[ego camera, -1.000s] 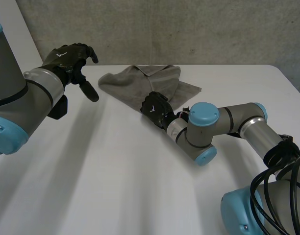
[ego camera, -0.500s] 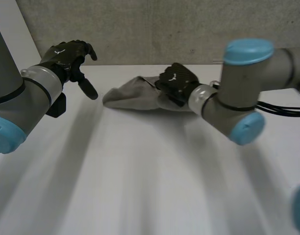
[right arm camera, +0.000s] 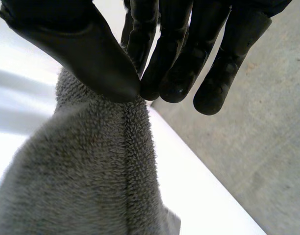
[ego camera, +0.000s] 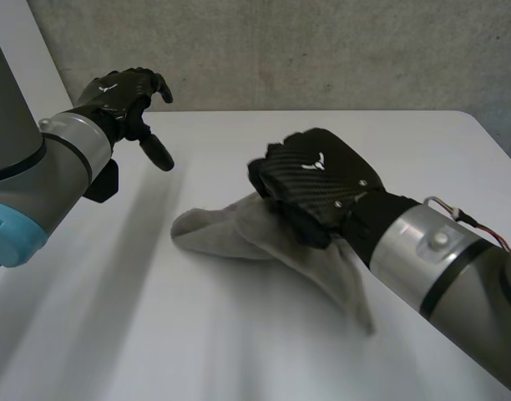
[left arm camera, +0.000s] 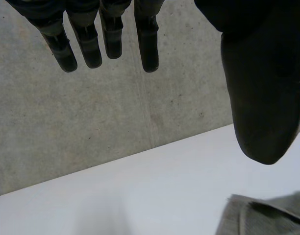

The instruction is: Fold the towel.

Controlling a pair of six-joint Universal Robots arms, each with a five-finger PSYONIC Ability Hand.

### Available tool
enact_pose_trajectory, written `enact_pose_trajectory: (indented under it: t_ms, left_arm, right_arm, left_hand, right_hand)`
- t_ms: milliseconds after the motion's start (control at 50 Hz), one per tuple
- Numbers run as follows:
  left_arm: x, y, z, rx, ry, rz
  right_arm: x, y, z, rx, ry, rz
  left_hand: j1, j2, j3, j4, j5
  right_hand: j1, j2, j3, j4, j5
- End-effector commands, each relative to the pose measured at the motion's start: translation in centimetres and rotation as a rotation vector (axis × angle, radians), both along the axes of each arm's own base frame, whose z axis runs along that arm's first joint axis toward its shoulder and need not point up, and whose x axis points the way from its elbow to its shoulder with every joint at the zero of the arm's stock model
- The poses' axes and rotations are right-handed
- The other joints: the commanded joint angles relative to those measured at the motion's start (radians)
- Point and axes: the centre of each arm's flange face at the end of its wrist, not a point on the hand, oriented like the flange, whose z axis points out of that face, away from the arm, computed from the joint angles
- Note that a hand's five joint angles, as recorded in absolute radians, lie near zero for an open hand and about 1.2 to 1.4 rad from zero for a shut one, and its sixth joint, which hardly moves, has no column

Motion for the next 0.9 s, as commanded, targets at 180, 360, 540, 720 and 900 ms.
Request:
enact_pose_trajectory:
  t_ms: [180, 360, 540, 720, 900]
  left_arm:
    - [0.2, 0.0, 0.4, -0.008, 0.005, 0.003]
    - [-0.4, 2.3, -0.5, 0.077, -0.018, -0.039]
    - [-1.1, 7.5, -6.4, 0.327, -0.113, -0.157]
    - [-1.1, 12.5, -11.3, 0.500, -0.204, -0.258]
    - [-1.8, 15.2, -13.1, 0.548, -0.248, -0.328]
  right_arm:
    - [5.3, -1.9, -4.8, 0.151, 0.123, -0.055]
    - [0.5, -8.2, -2.0, 0.090, 0.053, -0.248]
    - [-1.7, -11.6, -4.6, 0.175, 0.085, -0.230]
    - [-2.0, -11.0, -10.8, 0.248, 0.352, -0.121]
    - [-1.9, -9.8, -14.4, 0.272, 0.466, -0.019]
  left_hand:
    - [-0.048, -0.062, -0.068, -0.072, -0.048]
    - [-0.033, -0.048, -0.053, -0.057, -0.034]
    - [-0.024, -0.039, -0.045, -0.048, -0.025]
    - [-0.018, -0.033, -0.039, -0.042, -0.019]
    - [-0.015, -0.030, -0.036, -0.039, -0.016]
  right_hand:
    - [-1.132, -1.157, -1.158, -1.163, -1.159]
    - [-1.132, -1.157, -1.158, -1.163, -1.159]
    - [-1.132, -1.157, -1.158, -1.163, -1.159]
    - [-1.132, -1.157, -1.158, -1.163, -1.159]
    - [-1.132, -1.157, -1.158, -1.163, -1.159]
